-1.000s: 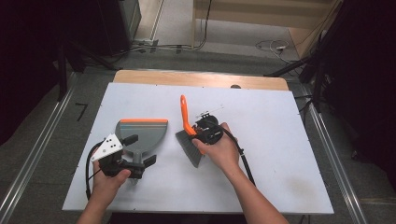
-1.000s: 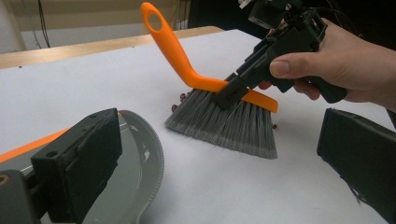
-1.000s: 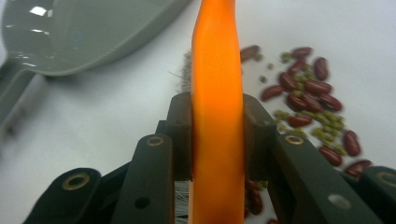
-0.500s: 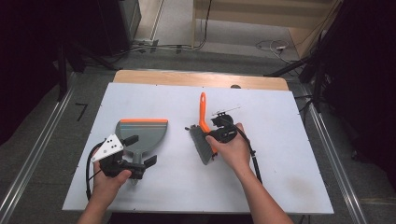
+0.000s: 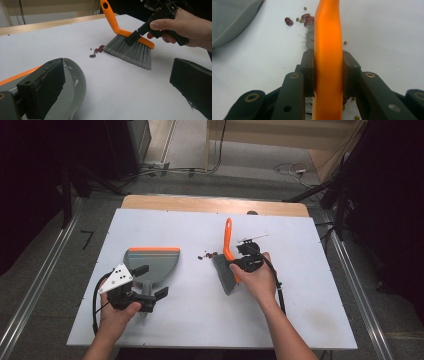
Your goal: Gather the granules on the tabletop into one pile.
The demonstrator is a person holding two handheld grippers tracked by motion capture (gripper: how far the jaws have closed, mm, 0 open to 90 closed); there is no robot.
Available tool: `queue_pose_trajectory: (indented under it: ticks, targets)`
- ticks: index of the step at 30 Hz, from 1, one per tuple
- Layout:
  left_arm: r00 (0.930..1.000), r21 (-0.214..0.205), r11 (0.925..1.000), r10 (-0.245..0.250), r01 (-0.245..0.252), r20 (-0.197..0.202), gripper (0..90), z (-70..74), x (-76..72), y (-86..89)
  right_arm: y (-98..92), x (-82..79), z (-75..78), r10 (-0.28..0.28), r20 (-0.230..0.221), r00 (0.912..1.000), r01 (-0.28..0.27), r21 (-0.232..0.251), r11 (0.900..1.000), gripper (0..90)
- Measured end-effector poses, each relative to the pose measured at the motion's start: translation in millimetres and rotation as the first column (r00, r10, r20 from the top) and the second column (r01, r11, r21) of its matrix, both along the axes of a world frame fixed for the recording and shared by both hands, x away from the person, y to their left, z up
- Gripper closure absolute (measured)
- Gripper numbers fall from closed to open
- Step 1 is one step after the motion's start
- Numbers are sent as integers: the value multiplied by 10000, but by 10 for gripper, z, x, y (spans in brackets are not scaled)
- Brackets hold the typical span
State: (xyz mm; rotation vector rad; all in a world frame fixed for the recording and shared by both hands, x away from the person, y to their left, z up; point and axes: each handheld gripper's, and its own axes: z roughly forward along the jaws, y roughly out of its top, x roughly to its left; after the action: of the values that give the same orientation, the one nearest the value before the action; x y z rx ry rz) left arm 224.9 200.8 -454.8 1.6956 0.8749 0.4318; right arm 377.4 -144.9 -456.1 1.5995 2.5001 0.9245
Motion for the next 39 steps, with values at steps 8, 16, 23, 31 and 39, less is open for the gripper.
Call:
queue_pose_trajectory:
  ticks: [8,16,23,31,39]
  targets:
    - [10000,20,10000,-29,29,10,3,6,5,-6,79,-55,224,261,59,9996,-264,720,9971,685]
    - [10000,-42,10000,-11,11,29,3,9,3,-1,522,22,238,719,119,9973,-726,787,9943,686]
    - [10000,-86,10000,11,-11,16,3,6,3,32,794,208,32,437,-228,9988,-424,541,9976,686]
    - [10000,-16,10000,-51,51,-1,4,-4,6,13,537,284,-13,-247,-407,9989,263,394,9989,680]
    - [10000,48,10000,-74,74,-2,3,-7,-2,-13,245,281,-44,-874,-530,9948,903,546,9944,678]
